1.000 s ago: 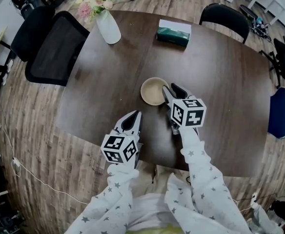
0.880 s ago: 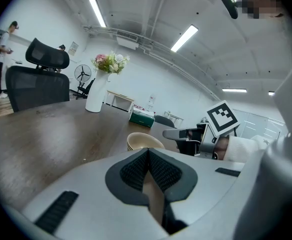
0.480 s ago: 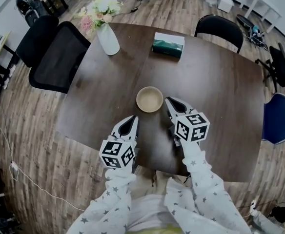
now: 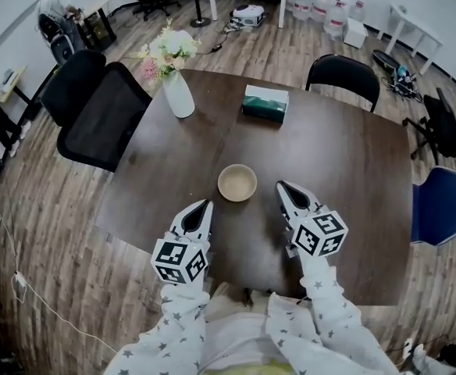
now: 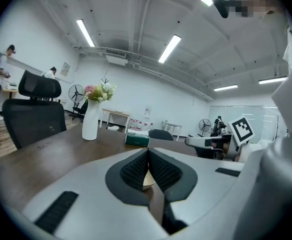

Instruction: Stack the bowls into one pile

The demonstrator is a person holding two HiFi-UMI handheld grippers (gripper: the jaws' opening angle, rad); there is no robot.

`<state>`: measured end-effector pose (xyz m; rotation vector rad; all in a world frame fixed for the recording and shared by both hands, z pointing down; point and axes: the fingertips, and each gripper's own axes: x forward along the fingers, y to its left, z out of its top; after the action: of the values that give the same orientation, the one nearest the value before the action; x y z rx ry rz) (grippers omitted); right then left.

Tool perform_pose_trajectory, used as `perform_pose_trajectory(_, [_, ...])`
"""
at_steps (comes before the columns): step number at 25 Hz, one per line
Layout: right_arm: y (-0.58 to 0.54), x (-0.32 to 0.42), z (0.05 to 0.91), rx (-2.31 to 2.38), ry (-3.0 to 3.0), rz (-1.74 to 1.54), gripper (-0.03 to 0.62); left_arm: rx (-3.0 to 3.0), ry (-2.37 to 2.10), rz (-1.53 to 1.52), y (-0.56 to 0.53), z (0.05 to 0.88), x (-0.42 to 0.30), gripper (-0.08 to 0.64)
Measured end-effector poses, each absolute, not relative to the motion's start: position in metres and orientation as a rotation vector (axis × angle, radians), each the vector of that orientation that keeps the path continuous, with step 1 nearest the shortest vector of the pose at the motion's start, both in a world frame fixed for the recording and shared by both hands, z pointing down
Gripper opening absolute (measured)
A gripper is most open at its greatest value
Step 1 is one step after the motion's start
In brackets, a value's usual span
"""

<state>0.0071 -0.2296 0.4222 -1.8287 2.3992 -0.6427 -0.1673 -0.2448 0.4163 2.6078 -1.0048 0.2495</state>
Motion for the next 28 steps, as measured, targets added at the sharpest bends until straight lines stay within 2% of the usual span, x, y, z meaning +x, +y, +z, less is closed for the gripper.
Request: perform_pose_trajectory(28, [-0.203,0.047,0.359,-1.901,2.301,-0.345,0.021,2.728,-1.127,0.109,-0.247,0.348,-0.175,0.026])
